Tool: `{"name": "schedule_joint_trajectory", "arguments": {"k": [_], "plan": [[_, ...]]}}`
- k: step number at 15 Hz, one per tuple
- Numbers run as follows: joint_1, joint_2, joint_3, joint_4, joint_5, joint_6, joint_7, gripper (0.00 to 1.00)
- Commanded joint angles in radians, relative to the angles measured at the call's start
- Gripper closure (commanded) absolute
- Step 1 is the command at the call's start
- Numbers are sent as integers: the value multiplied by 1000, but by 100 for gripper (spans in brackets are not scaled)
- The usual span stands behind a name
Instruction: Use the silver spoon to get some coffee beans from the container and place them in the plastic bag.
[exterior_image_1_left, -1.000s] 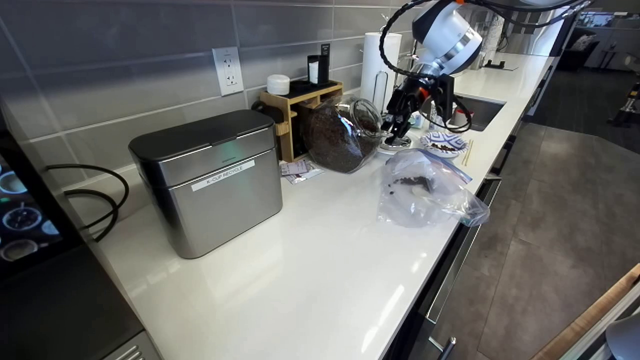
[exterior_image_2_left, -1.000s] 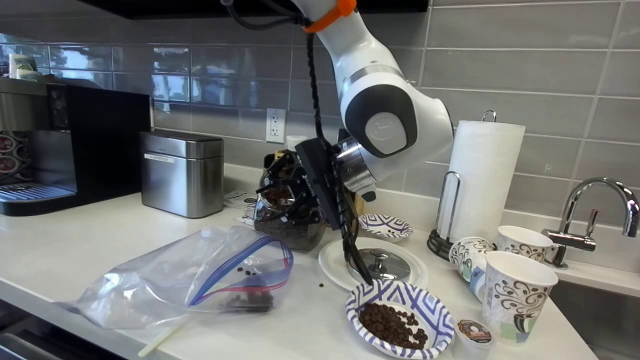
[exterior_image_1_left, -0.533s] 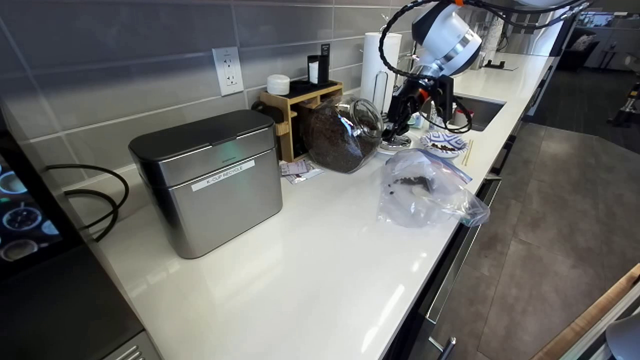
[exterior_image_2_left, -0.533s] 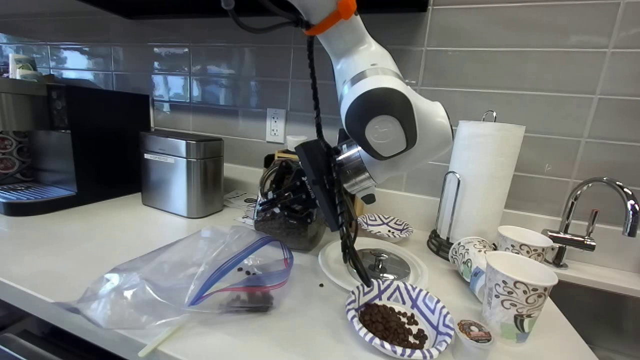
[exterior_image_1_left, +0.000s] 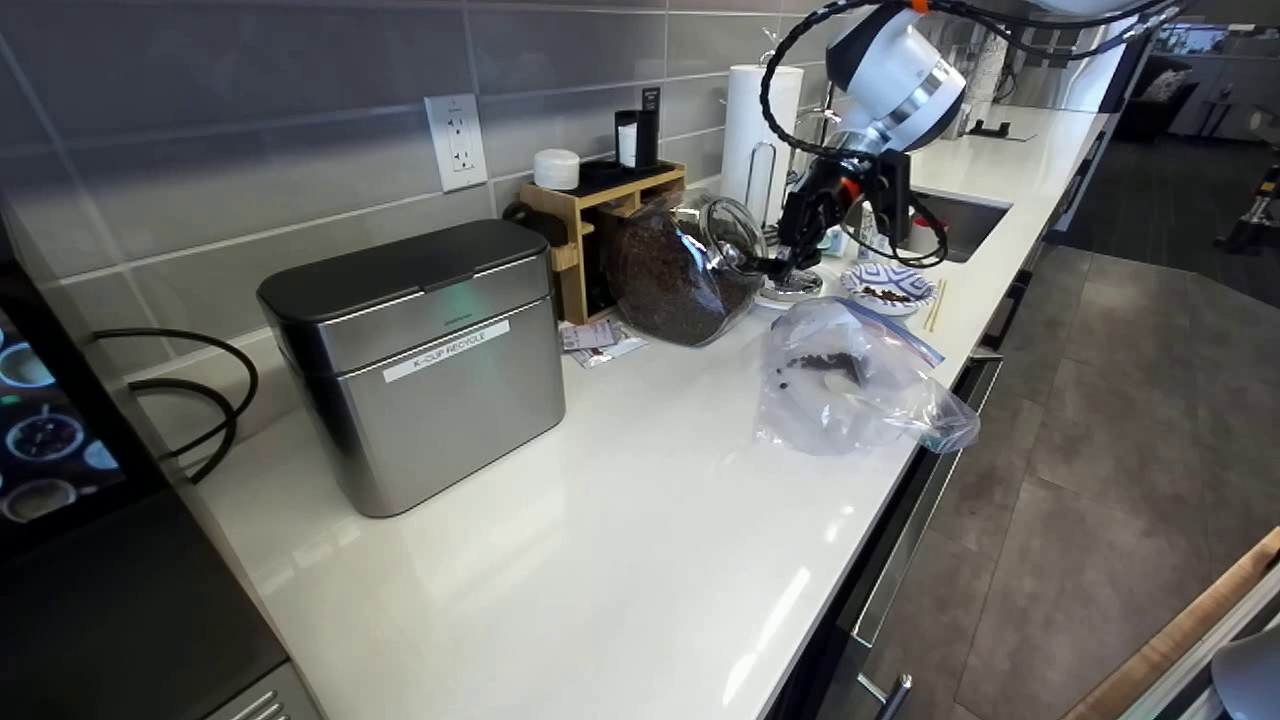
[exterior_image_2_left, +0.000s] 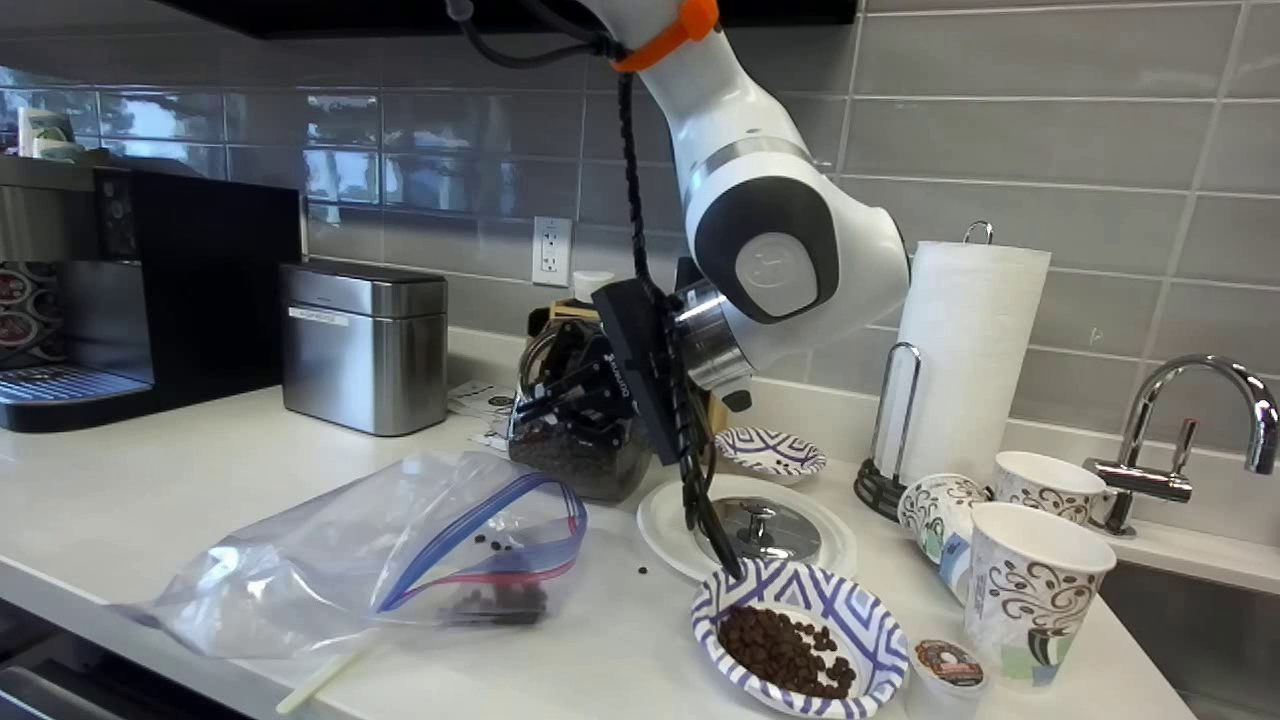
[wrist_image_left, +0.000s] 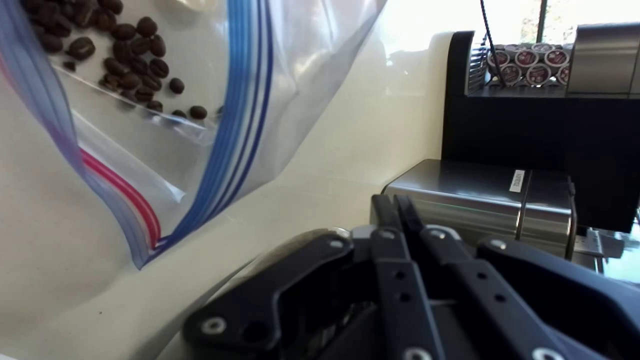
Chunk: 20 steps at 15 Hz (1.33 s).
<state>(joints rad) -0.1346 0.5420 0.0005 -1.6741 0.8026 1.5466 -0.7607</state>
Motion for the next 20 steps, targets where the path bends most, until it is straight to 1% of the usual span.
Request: {"name": "schedule_joint_trajectory", "arguments": {"k": [1, 4, 8, 9, 10, 14, 15, 16, 20], "plan": [[-26, -38, 6, 7, -6, -64, 10, 99], [-28, -30, 1, 59, -31, -126, 36, 99], [-20, 18, 7, 171, -78, -244, 117, 99], [-27, -21, 4, 104, -48, -186, 79, 99], [-27, -19, 6, 112, -51, -193, 83, 96], [-28, -19, 5, 110, -51, -193, 83, 96], [-28, -19, 5, 110, -51, -193, 83, 99], [-21, -16, 0, 115, -64, -181, 94, 99], [-10, 54, 2, 206, -118, -195, 160, 99]]}}
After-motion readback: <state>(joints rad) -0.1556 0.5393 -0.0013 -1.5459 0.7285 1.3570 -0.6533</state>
